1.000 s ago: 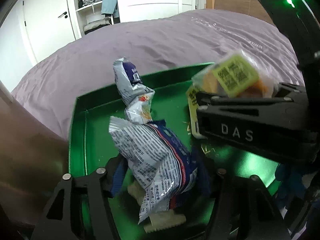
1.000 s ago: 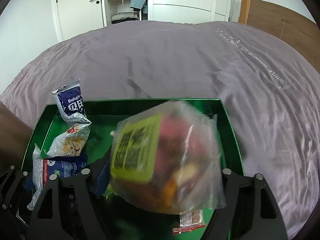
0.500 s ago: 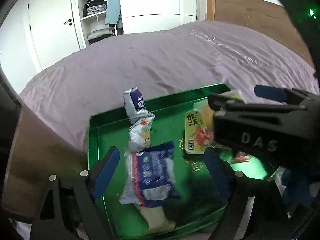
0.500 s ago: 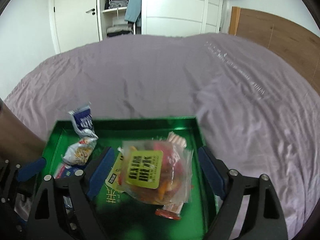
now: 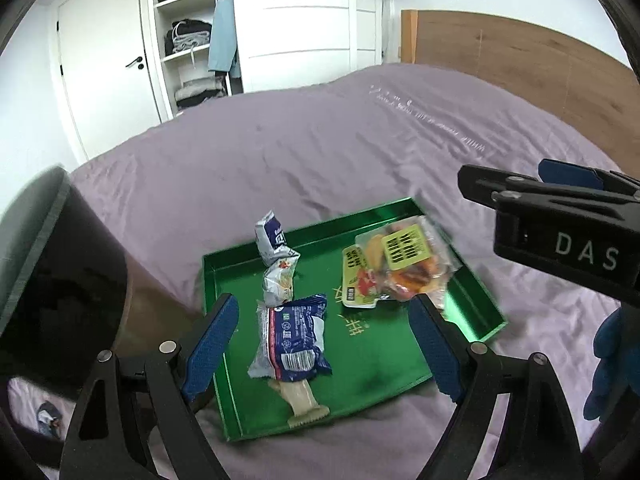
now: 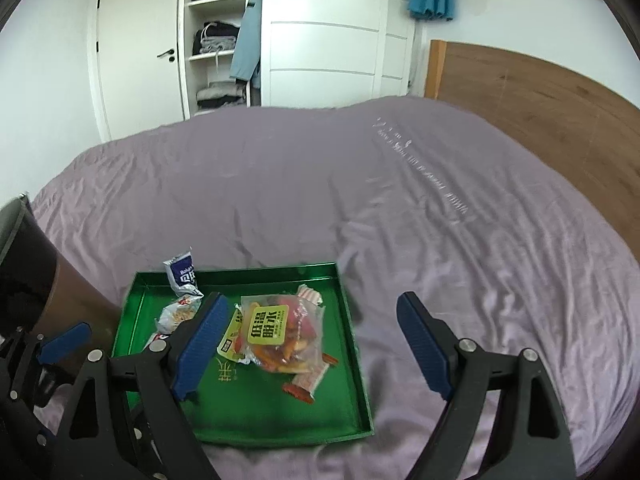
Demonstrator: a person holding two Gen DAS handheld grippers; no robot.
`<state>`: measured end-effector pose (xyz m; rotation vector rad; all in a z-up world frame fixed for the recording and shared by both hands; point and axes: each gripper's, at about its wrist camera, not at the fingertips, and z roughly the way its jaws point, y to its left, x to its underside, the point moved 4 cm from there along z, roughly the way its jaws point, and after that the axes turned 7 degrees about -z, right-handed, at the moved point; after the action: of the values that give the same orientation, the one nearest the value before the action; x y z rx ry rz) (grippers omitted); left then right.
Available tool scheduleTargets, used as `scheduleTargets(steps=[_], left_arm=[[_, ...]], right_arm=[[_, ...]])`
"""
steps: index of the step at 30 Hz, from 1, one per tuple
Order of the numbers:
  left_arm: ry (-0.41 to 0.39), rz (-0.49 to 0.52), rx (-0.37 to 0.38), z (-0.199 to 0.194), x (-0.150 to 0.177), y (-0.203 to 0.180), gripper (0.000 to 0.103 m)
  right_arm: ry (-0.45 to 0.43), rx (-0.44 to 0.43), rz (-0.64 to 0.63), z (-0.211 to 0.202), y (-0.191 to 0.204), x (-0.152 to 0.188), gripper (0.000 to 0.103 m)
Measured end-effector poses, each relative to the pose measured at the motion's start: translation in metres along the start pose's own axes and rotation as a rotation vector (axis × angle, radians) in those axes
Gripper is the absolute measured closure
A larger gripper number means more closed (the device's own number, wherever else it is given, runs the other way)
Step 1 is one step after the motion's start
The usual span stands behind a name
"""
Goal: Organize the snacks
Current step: 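Move both open tools away from the tray toward the remaining candies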
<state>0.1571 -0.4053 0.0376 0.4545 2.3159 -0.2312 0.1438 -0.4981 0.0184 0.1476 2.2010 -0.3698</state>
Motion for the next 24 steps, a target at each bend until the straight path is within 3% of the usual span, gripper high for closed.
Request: scheduleTargets(steps=[13,19,24], left_arm=[[-0.145,-0.005,0.048,-0.128,-0.011,0.026,0.02],[-0.209,-0.052,0.023,-0.181,-0.01,0.08,0.02],[-0.233,-0.121,-0.055,-0.21,0.002,0.151,0.02]], right_arm=[[-0.141,0.044,0.024,-0.15,0.004,-0.007,0.0],[-0.209,0.006,-0.013,-0.213,0.041,-0.012,0.0],[-0.251,-0.068,-0.048,-0.244,0.091,-0.014,0.0]])
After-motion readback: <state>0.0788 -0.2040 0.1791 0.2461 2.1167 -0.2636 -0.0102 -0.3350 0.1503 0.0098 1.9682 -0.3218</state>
